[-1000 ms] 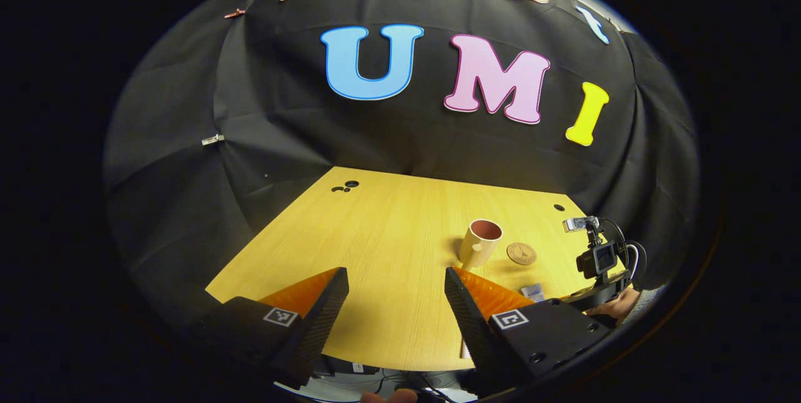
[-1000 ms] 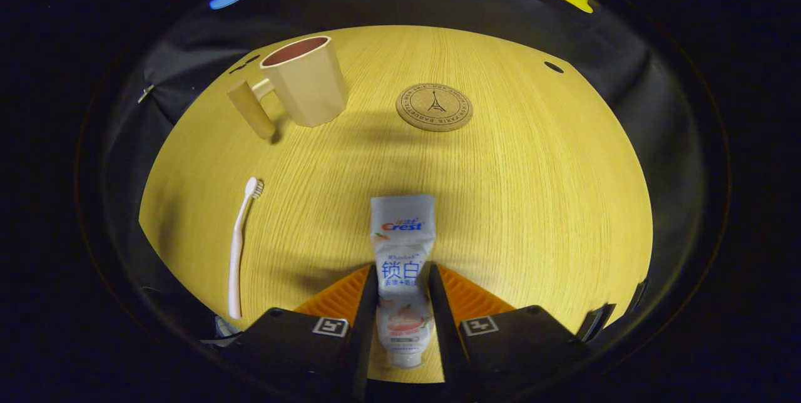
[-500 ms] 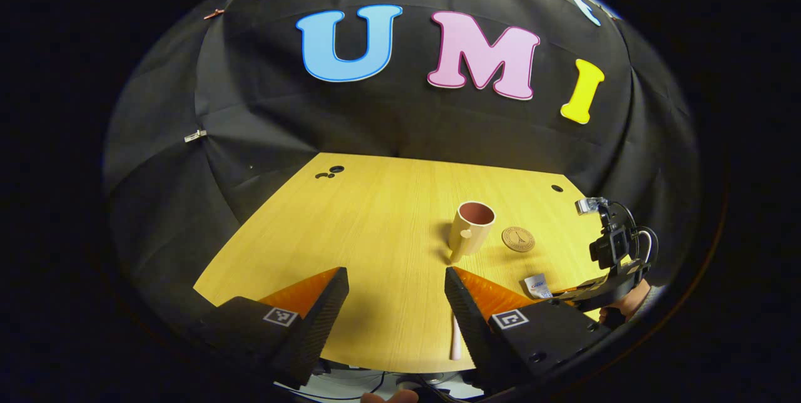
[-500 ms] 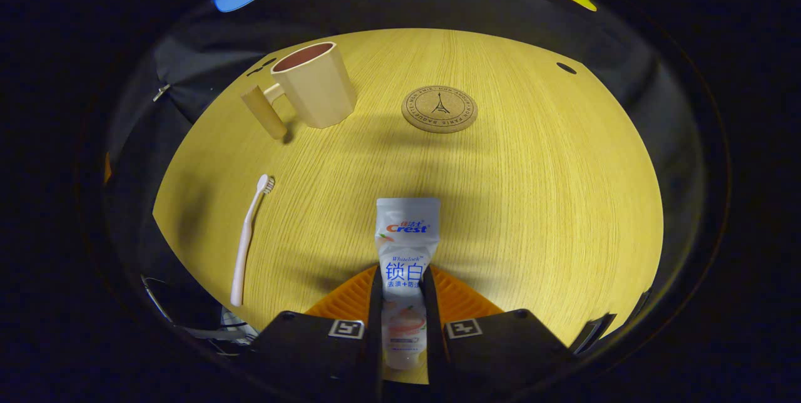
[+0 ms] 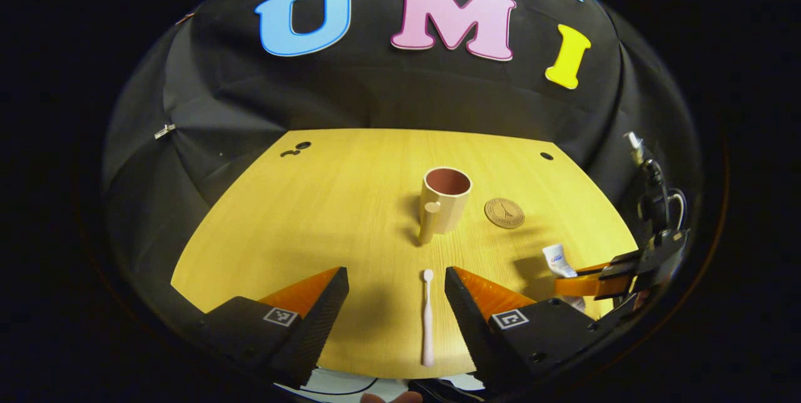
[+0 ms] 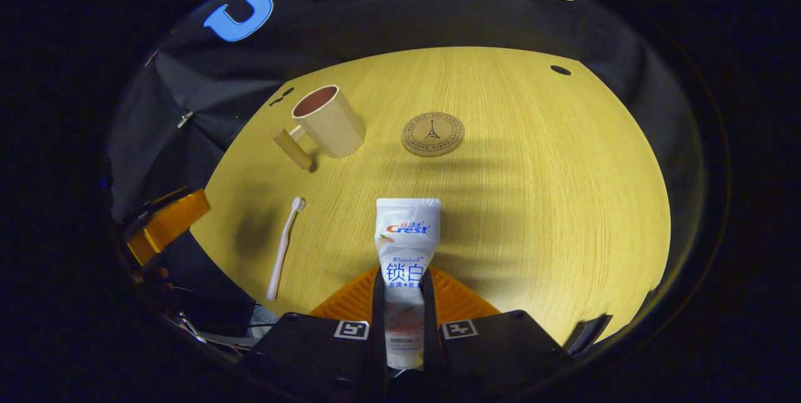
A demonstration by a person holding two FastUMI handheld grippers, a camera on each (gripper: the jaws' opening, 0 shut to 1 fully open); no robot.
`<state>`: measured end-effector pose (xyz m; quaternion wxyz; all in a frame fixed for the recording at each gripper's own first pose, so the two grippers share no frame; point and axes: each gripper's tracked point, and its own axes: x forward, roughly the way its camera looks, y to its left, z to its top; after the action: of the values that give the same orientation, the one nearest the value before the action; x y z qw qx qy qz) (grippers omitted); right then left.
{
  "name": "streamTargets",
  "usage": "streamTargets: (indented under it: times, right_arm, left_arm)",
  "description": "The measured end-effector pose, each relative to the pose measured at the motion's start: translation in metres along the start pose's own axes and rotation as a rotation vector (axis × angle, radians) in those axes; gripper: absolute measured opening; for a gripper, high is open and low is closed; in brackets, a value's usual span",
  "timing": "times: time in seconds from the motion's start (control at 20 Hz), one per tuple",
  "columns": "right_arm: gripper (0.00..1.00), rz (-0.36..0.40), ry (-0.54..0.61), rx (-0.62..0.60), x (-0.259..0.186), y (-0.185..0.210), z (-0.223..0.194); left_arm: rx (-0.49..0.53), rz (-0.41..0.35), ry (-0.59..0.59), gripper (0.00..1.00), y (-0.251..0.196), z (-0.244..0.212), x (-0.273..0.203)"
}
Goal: Put the toothbrush and toothpaste on the desktop into the cup, then pick up the cup and place it on the coaster on the desktop.
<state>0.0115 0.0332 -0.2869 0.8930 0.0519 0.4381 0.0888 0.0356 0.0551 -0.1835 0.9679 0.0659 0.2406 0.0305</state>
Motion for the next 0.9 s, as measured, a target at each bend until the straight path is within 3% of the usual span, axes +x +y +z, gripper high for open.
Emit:
streamTargets:
  times: [0.6, 0.9]
  right_arm:
    - [0.27, 0.013, -0.021, 0.001, -0.027, -0.038, 0.011]
    - [0.27, 0.016, -0.014, -0.010, -0.027, -0.050, 0.019]
  left_arm:
    - [0.061, 0.045, 0.236, 0.95, -0.025, -0.065, 0.065]
    - [0.082, 0.060, 0.315, 0.84, -0.032, -0.080, 0.080]
